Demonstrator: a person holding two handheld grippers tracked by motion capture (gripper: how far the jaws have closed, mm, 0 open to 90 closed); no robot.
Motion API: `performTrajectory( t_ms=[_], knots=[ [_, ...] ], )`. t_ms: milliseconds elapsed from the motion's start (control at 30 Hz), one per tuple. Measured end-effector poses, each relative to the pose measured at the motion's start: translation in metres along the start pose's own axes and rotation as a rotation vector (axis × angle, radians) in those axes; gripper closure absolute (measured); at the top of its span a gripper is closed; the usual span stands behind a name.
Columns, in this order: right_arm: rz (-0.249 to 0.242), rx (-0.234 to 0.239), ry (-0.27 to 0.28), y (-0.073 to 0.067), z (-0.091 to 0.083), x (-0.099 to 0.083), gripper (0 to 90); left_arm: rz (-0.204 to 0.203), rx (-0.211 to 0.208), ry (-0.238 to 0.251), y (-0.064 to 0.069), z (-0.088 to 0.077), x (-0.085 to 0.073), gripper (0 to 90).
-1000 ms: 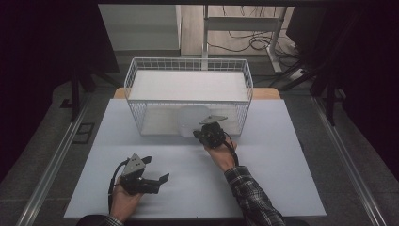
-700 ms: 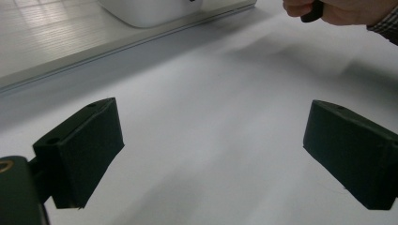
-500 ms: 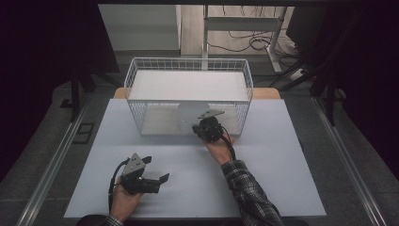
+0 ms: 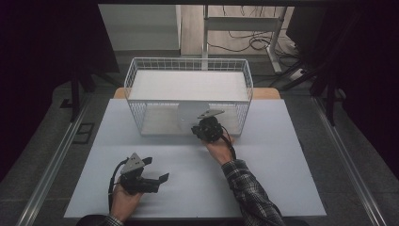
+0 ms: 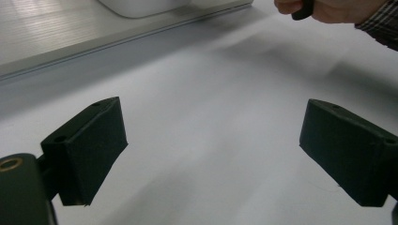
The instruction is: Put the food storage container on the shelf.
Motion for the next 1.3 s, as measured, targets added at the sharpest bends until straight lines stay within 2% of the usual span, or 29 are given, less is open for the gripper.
performTrajectory(
  t_ms=[67,400,533,567,733,933,1300],
  knots=[
    [0.001,0.007,0.005,-0.002,-0.004,0.000,74.9,0.002,0.003,0.001,0.000,0.000,0.000,6.9],
    [0.006,0.020,0.017,-0.009,-0.015,0.000,62.5,0.000,0.012,-0.003,-0.002,0.000,-0.001,6.4],
    [-0.012,0.025,0.024,-0.013,-0.021,0.000,57.1,0.002,0.011,-0.006,-0.001,0.001,-0.001,6.3],
    [-0.019,0.028,0.026,-0.015,-0.025,0.000,53.1,0.002,0.010,-0.008,-0.001,0.001,-0.001,6.3],
    [-0.024,0.032,0.026,-0.018,-0.030,-0.001,45.2,0.005,0.009,-0.010,-0.001,0.001,-0.001,6.2],
    [-0.035,0.054,0.016,-0.023,-0.034,-0.008,32.1,0.006,0.005,-0.013,-0.001,0.002,-0.001,6.2],
    [-0.038,0.066,0.017,-0.025,-0.040,-0.027,14.2,0.026,-0.003,-0.012,0.001,0.003,-0.001,6.3]
  ],
)
Point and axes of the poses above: each handheld gripper's, and its own axes: z roughly forward along the jaws, x roughly out of its top, y roughly to its right, the point moved 3 cm from there along z, roughly forward along the jaws, and after that the axes turned 3 degrees about -z, right-handed, at the moved point
